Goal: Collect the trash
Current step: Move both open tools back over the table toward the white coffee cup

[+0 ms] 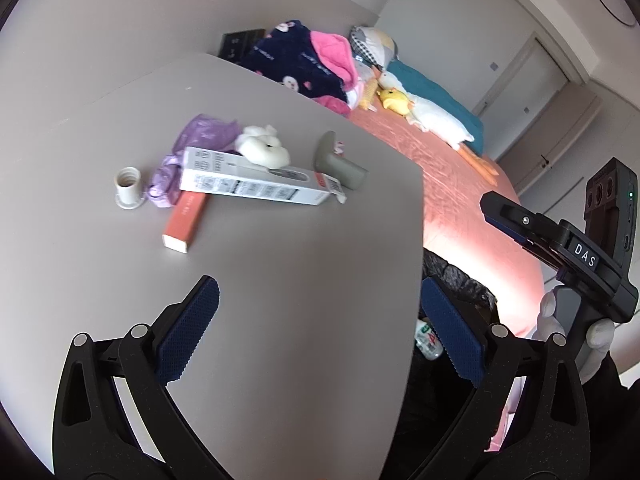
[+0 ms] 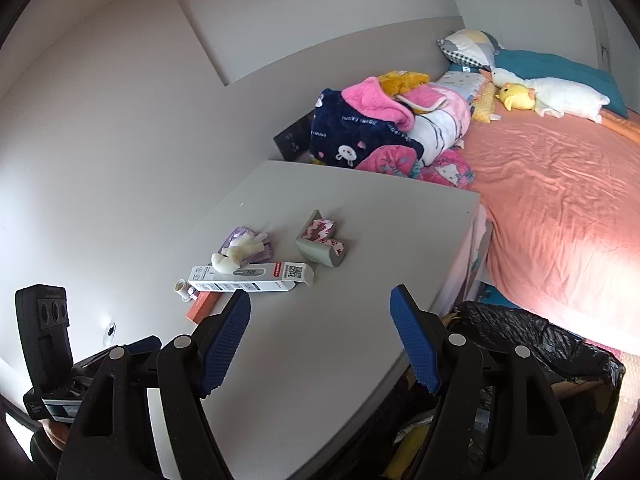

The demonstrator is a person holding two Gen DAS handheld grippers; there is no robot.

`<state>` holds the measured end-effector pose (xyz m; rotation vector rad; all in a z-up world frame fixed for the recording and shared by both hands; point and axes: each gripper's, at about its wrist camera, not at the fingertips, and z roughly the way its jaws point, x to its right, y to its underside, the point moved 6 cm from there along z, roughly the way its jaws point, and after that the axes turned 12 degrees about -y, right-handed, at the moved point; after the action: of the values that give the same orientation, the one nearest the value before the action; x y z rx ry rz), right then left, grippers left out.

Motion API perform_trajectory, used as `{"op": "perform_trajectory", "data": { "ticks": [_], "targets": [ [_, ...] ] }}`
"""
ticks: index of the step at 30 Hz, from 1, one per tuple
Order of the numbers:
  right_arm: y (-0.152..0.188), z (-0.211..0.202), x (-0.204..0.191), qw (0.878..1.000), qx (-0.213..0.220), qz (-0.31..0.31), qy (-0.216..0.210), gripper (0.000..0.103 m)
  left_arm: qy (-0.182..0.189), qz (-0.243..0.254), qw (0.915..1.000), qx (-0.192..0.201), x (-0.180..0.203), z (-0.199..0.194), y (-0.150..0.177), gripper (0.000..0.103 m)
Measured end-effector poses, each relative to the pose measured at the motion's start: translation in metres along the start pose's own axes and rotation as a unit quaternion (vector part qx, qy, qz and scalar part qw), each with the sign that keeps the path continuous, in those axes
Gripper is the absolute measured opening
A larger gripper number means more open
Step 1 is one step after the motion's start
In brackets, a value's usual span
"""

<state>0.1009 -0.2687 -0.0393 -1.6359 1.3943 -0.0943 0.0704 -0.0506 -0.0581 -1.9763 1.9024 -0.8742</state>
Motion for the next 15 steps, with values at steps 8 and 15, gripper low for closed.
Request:
{"op": "perform_trajectory", "data": {
  "ticks": [8,15],
  "targets": [
    [-0.006,0.033,-0.009,1.000,-0.020,-0.011,-0.004,0.073,-0.030,-0.036,0.9988,0.011,-0.038,0.004,-0.007,0.097],
    [-0.014,0.062,-0.014,0.999,-0.031,-0.020,-0.003,0.073,-0.052,-0.045,0.9974,0.022,-0.062,0.012,-0.017,0.089]
  ]
}}
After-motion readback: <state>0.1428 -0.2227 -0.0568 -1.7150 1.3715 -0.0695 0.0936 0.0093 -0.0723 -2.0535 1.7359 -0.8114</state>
